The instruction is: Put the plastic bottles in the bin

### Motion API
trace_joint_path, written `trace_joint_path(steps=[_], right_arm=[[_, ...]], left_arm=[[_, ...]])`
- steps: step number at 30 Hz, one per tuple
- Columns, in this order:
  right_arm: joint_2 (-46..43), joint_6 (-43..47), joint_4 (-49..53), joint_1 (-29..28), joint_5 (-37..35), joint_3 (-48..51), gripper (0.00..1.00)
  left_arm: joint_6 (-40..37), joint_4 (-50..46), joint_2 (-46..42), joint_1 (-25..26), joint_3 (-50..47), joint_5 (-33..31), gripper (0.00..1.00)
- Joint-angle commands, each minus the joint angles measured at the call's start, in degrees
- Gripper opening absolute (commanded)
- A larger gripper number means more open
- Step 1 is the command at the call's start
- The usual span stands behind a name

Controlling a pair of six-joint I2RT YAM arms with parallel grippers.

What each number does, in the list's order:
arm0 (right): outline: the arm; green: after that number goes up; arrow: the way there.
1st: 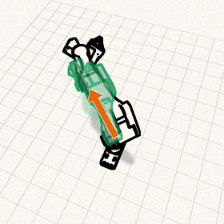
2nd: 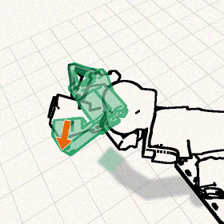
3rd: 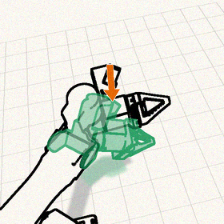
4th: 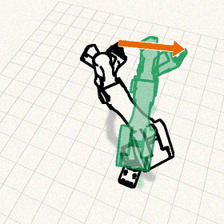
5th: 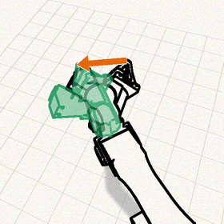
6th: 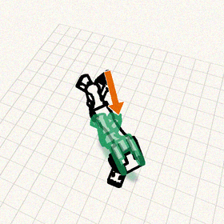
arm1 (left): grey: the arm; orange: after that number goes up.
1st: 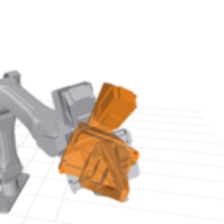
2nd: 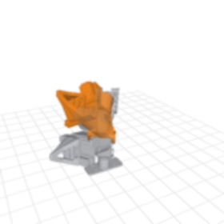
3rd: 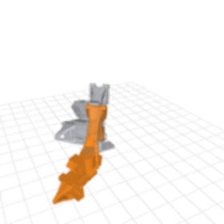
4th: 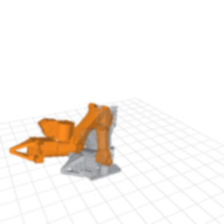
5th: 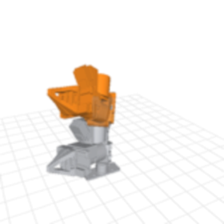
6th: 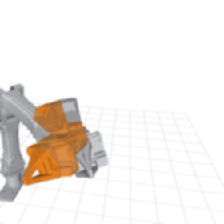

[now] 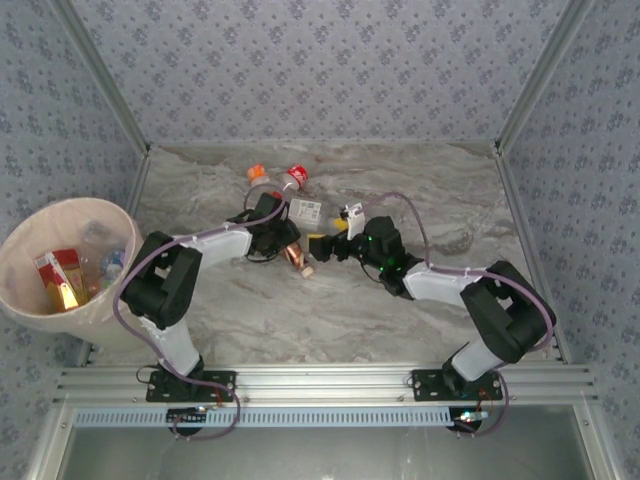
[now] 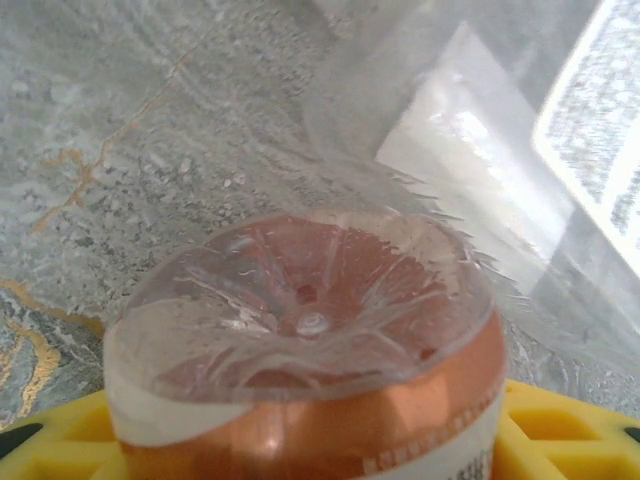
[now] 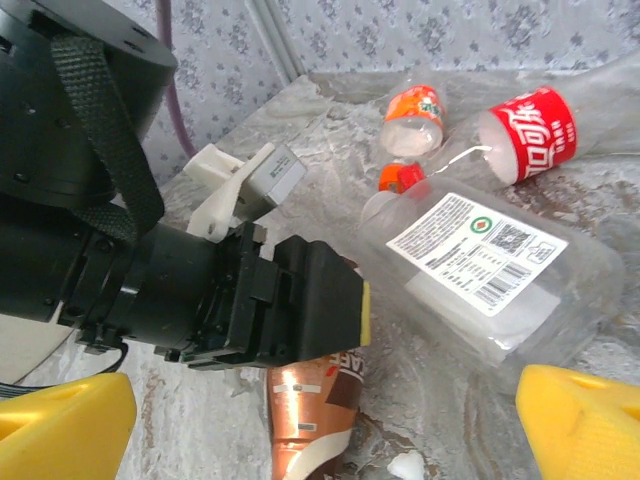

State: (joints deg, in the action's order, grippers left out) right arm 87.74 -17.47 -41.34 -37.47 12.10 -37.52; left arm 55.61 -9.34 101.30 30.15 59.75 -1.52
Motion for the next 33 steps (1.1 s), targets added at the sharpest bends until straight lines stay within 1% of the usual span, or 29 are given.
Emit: trace_joint_path(steps=[1,9,14,28,30,33], right_arm=[[-2.8,1.6,1.2,0.3,-3.6,1.0,1.0],[-7.1,3.4,3.4,0.4,-6.4,1.2,1.0],[-9.2,3.5,4.1,0.3,-7.4,1.2,1.0],[-10.9,3.6,4.2,0.2,-8.3,0.5,1.0],[-11.0,3.7,4.4,0.1,-8.4,0.6,1.0],[-11.0,3.8,4.5,0.2,-8.5,0.5,1.0]], left_arm=[[-4.5,-1.7,-4.5,0.4,1.2,-3.0,0.53],[-9.6,-3.3,-13.8,0.4,0.8,-7.6,0.53],[-14.2,-5.2,-19.4,0.4,1.8,-11.0,0.53],[-25.9,-13.1,-29.7,0.0,12.9,-20.7,0.52],[-27.1,-13.3,-31.6,-0.5,14.2,-21.5,0.53],[-28.3,-13.5,-34.9,-2.3,16.0,-20.8,0.52]])
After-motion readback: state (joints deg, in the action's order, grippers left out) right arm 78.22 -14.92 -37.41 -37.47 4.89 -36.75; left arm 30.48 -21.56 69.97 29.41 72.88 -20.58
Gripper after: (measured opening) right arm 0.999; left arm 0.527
